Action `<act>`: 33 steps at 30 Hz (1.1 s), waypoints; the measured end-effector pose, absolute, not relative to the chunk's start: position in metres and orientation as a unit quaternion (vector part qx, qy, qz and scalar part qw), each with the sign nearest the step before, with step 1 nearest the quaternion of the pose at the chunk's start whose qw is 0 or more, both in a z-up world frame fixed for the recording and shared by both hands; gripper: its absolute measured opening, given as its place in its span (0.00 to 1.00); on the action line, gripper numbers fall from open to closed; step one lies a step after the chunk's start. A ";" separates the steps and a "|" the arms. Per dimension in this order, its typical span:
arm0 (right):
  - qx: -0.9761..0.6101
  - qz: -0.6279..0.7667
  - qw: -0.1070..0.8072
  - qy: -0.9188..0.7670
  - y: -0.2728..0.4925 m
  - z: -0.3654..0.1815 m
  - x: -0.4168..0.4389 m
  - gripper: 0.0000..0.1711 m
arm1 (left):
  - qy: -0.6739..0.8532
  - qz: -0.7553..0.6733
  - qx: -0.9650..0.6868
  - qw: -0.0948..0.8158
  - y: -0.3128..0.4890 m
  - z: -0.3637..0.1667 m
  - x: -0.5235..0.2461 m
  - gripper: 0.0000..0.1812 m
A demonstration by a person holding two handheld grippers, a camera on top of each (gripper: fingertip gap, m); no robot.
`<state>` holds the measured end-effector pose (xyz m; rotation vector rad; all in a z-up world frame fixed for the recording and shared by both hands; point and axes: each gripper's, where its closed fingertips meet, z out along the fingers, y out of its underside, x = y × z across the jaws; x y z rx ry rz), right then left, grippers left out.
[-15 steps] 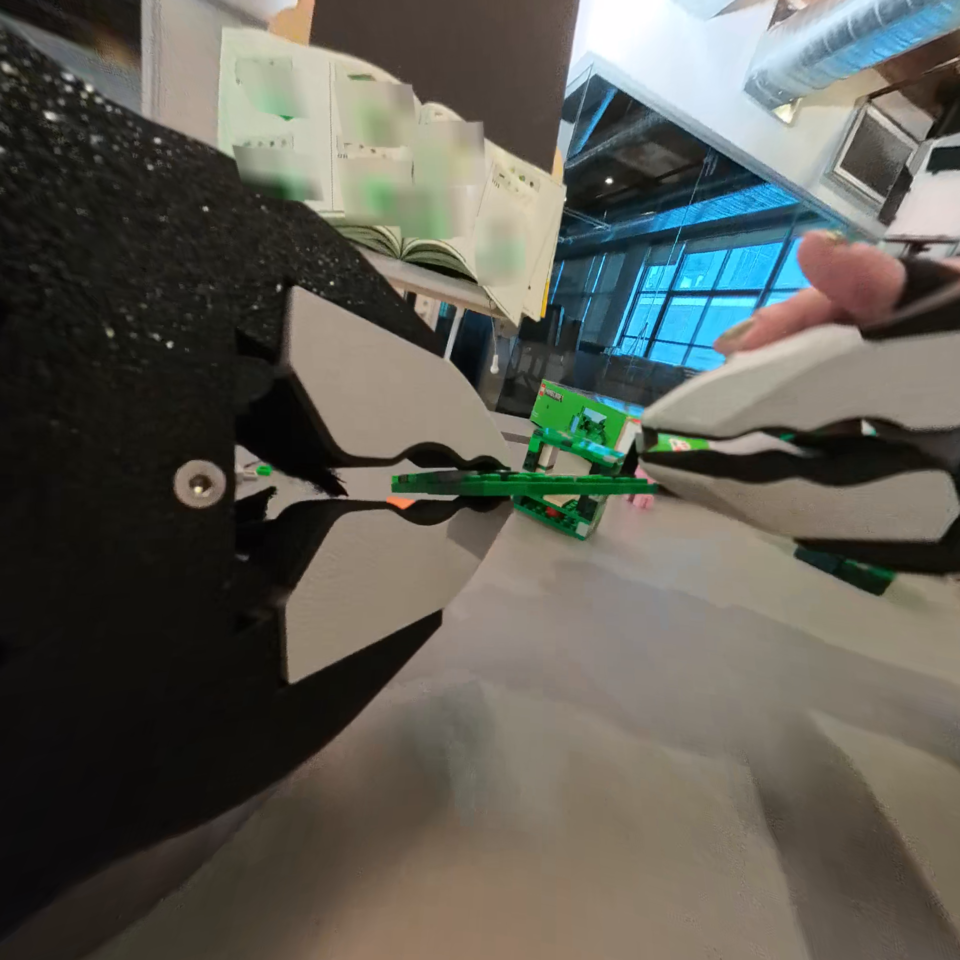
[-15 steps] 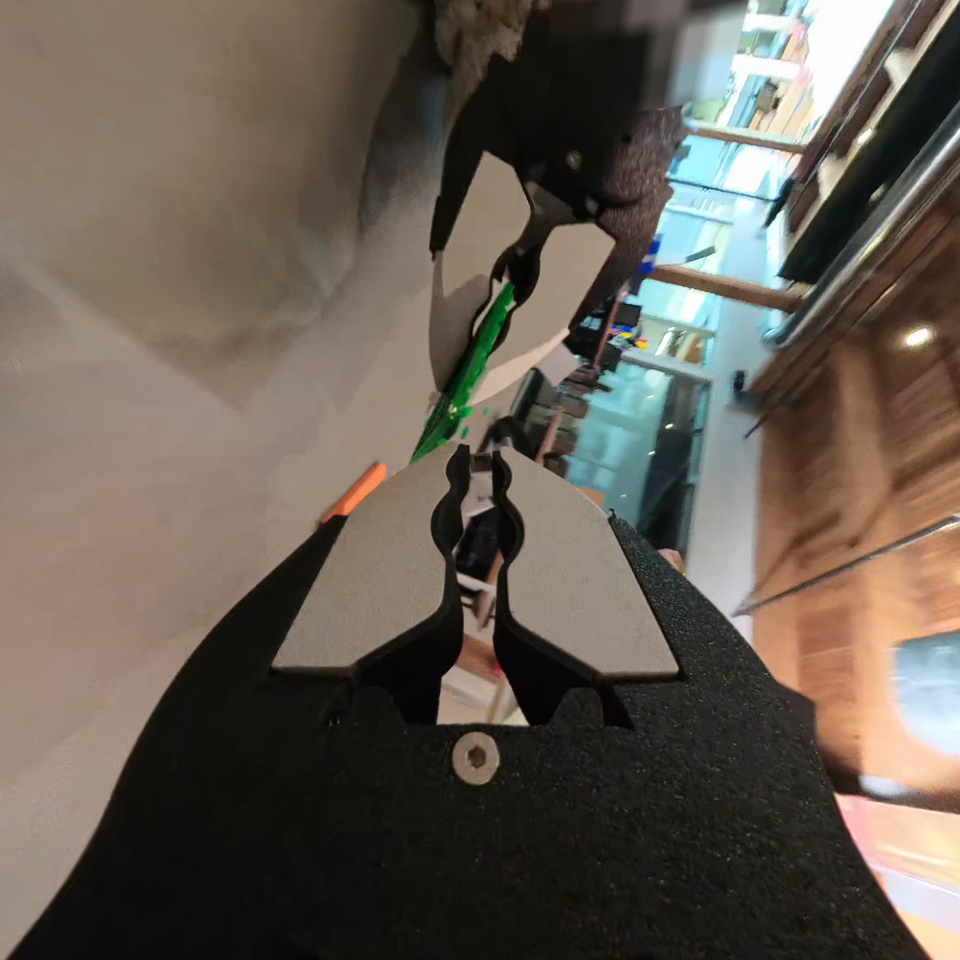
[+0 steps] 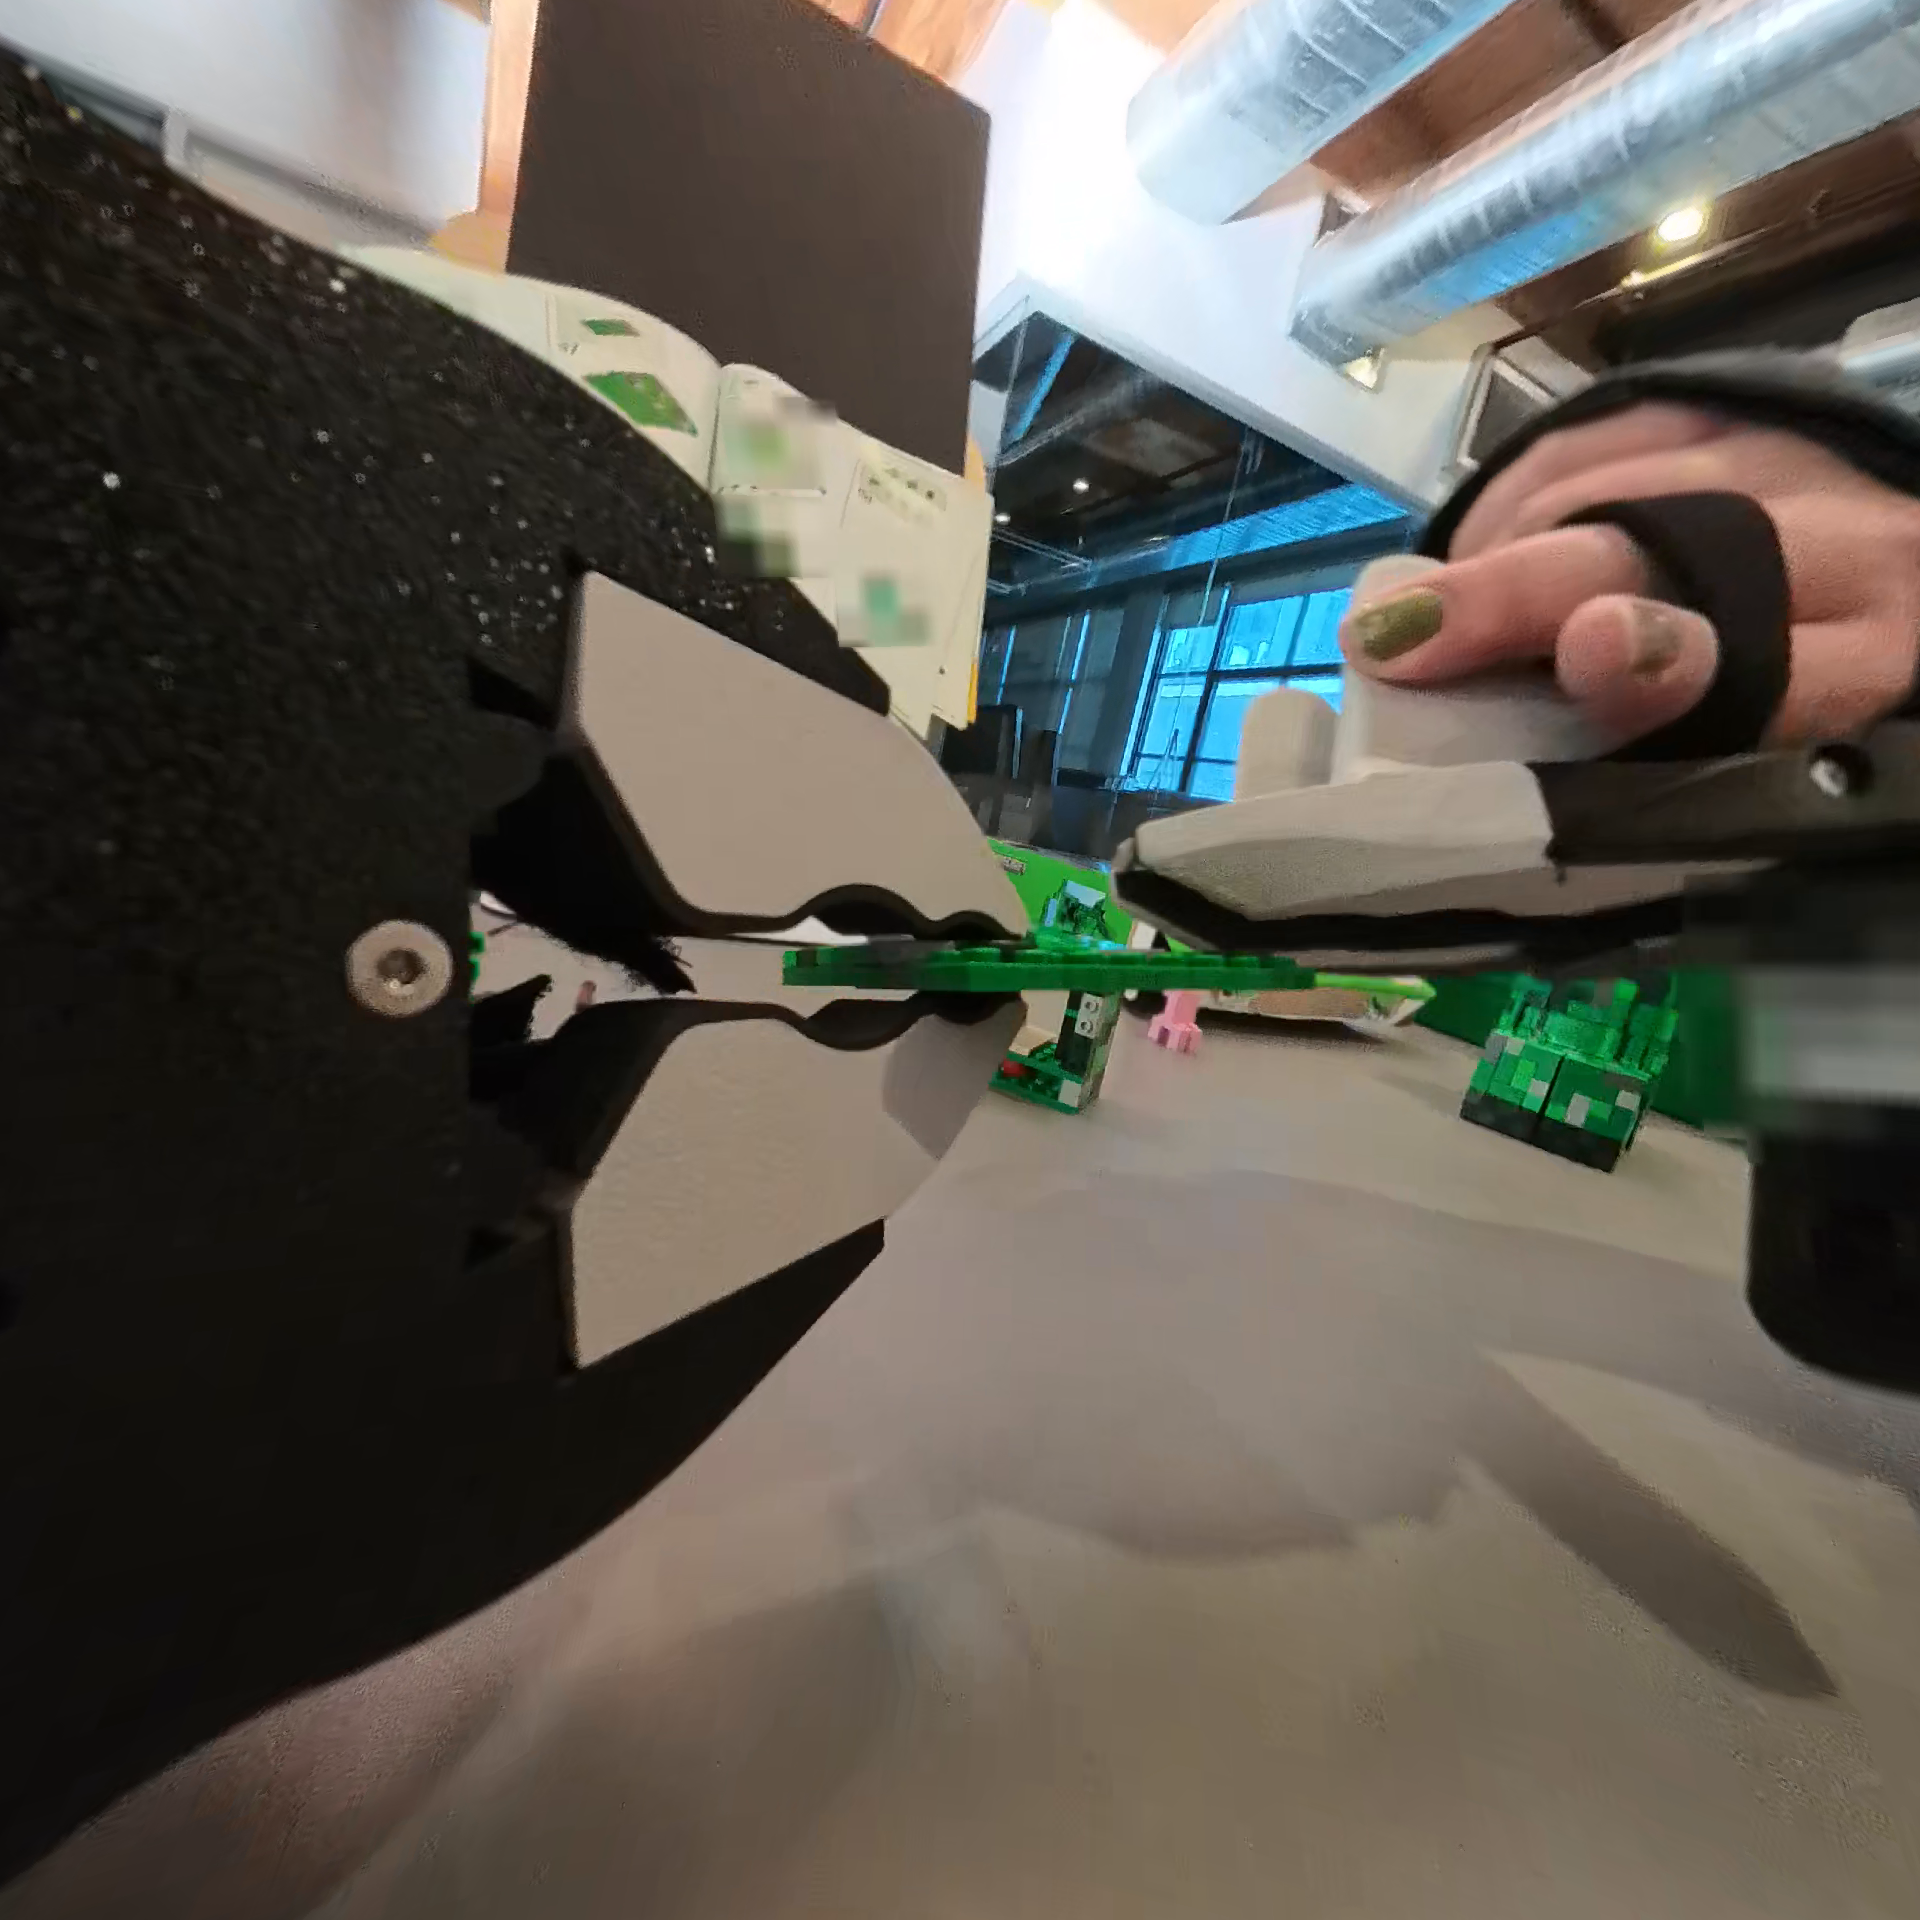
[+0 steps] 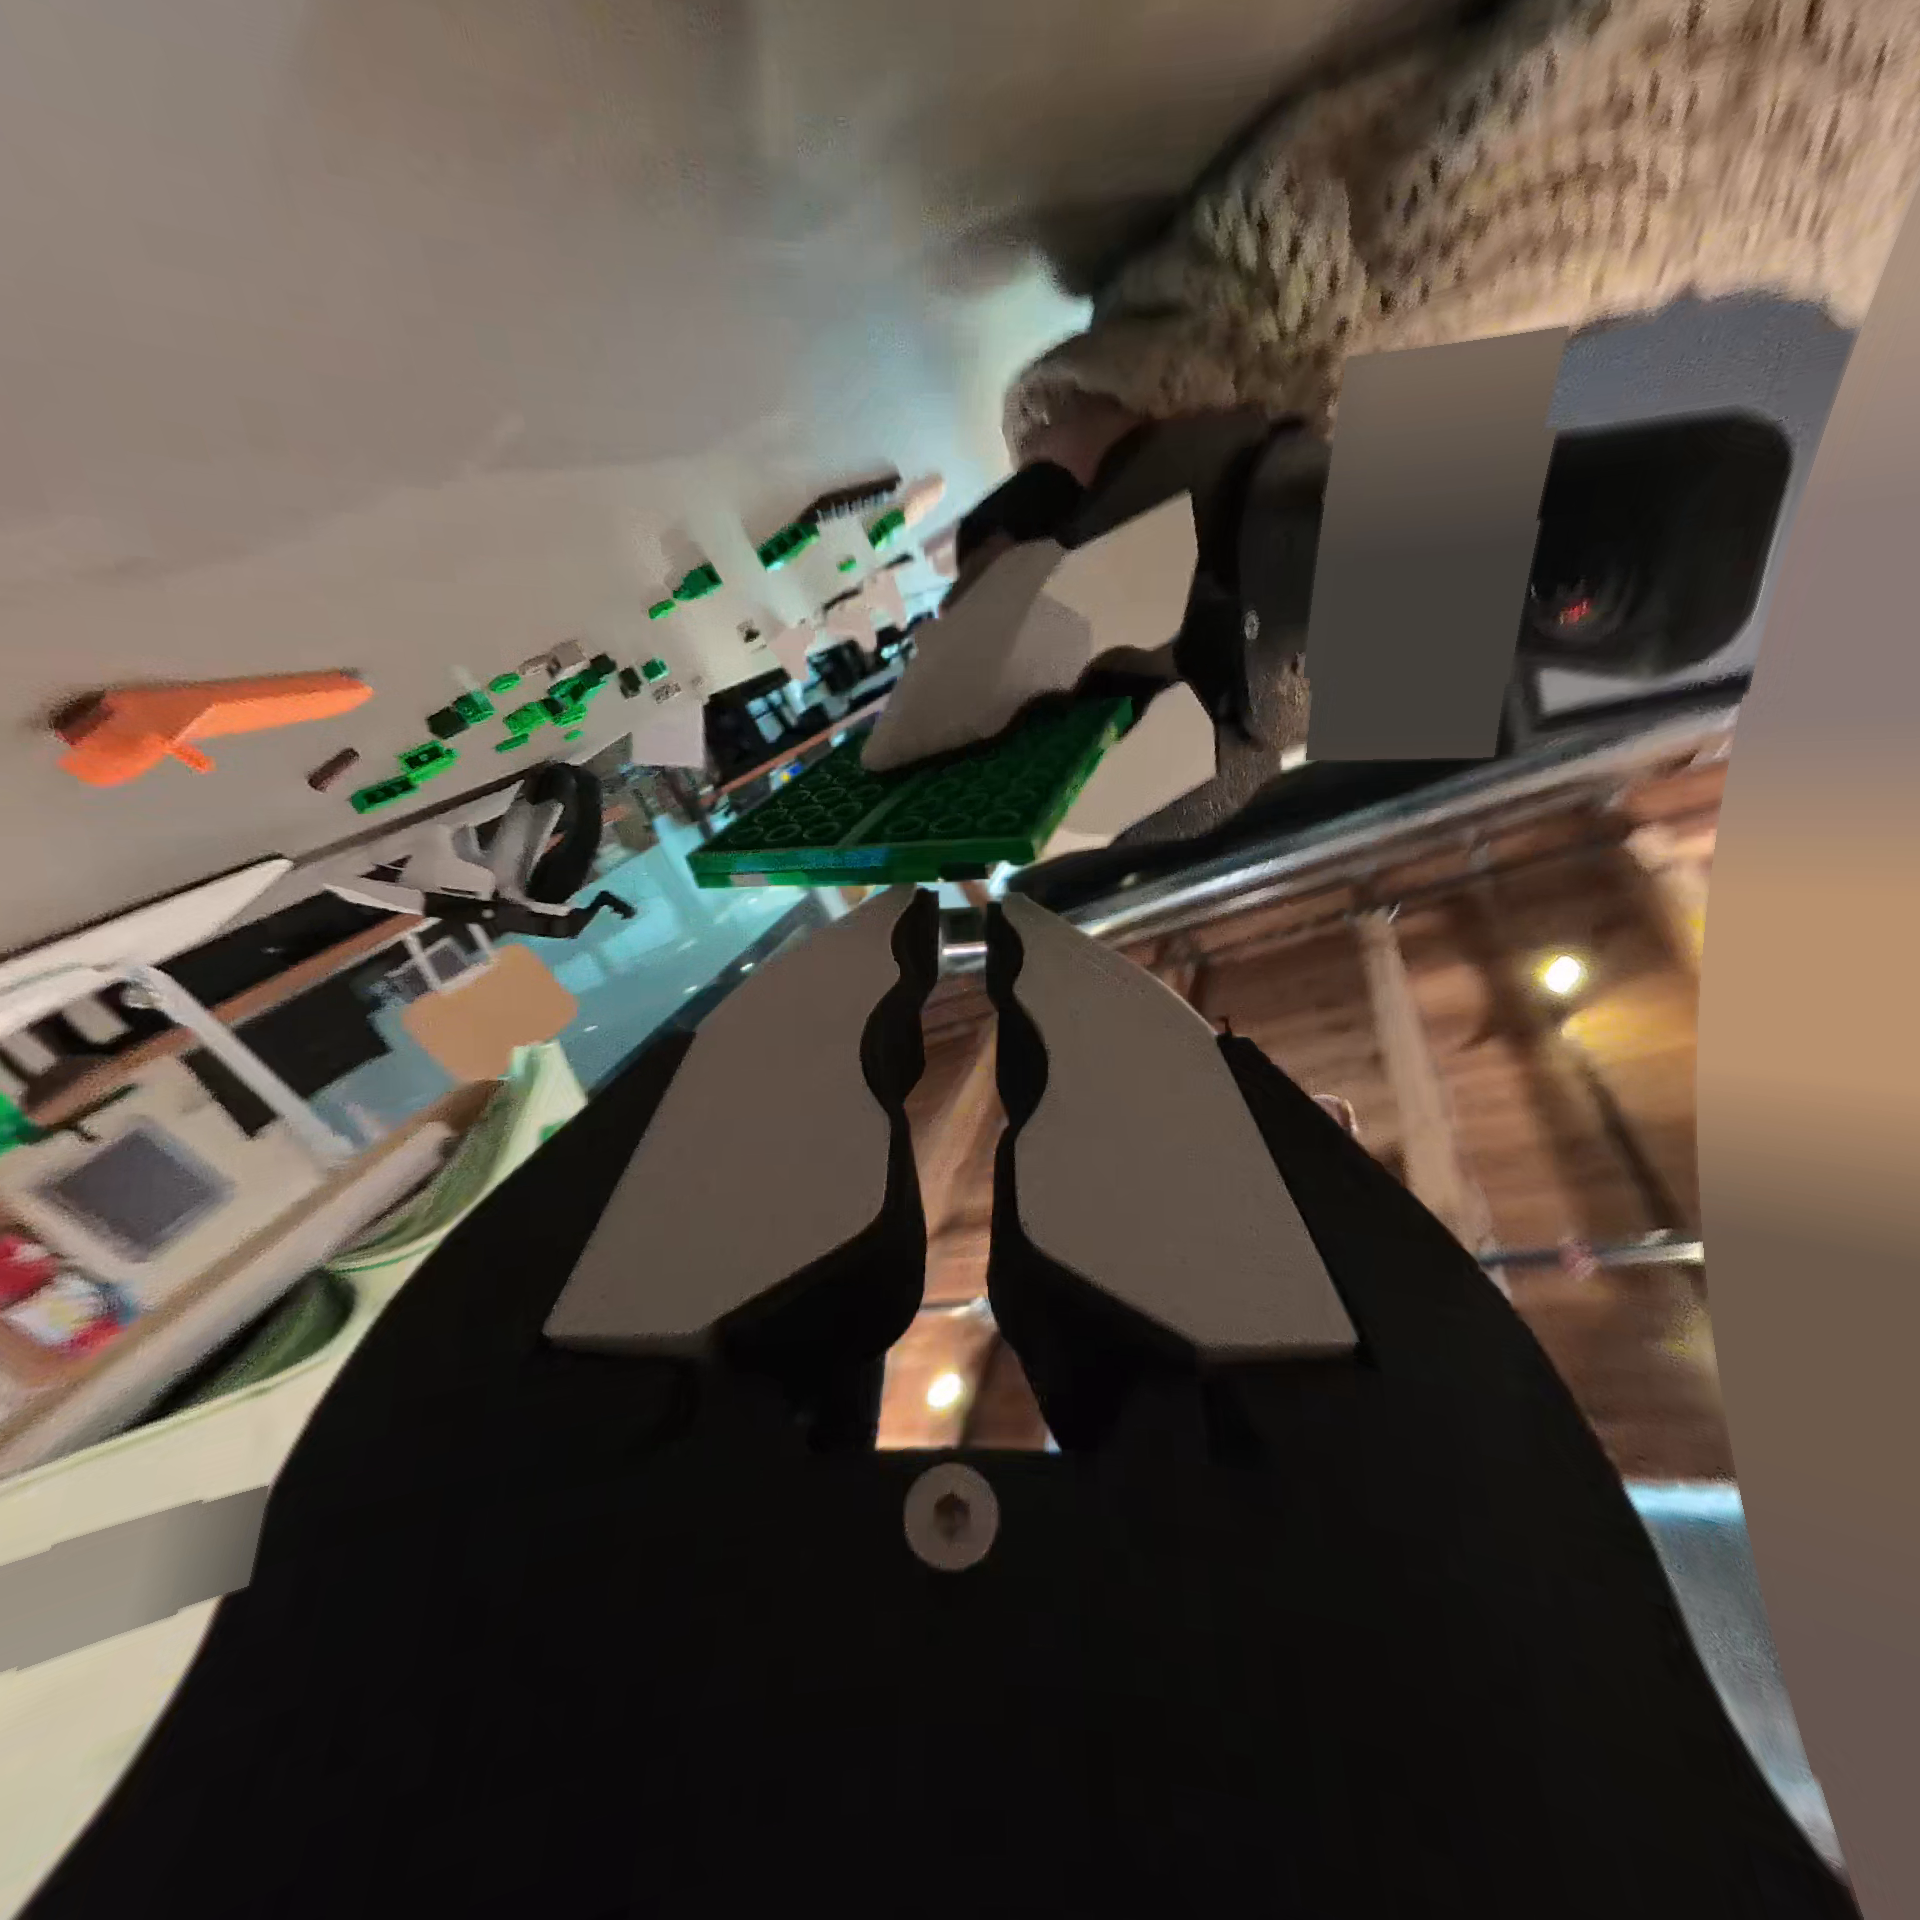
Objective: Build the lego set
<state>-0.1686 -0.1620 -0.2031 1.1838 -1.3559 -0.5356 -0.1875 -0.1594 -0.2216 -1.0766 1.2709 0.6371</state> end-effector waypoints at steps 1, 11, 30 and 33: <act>0.531 -0.233 0.580 -0.573 -0.163 -0.206 -0.169 0.05 | 0.561 0.285 -0.464 0.623 -0.160 -0.223 -0.186 0.03; 0.619 -0.220 0.544 -0.522 -0.176 -0.206 -0.162 0.10 | 0.570 0.303 -0.441 0.623 -0.162 -0.219 -0.181 0.03; -0.081 0.192 0.422 -0.882 -0.175 -0.205 -0.157 0.11 | 0.560 0.349 -0.465 0.590 -0.149 -0.225 -0.196 0.03; -0.068 0.152 0.420 -0.892 -0.172 -0.224 -0.160 0.12 | 0.559 0.347 -0.467 0.591 -0.148 -0.224 -0.196 0.03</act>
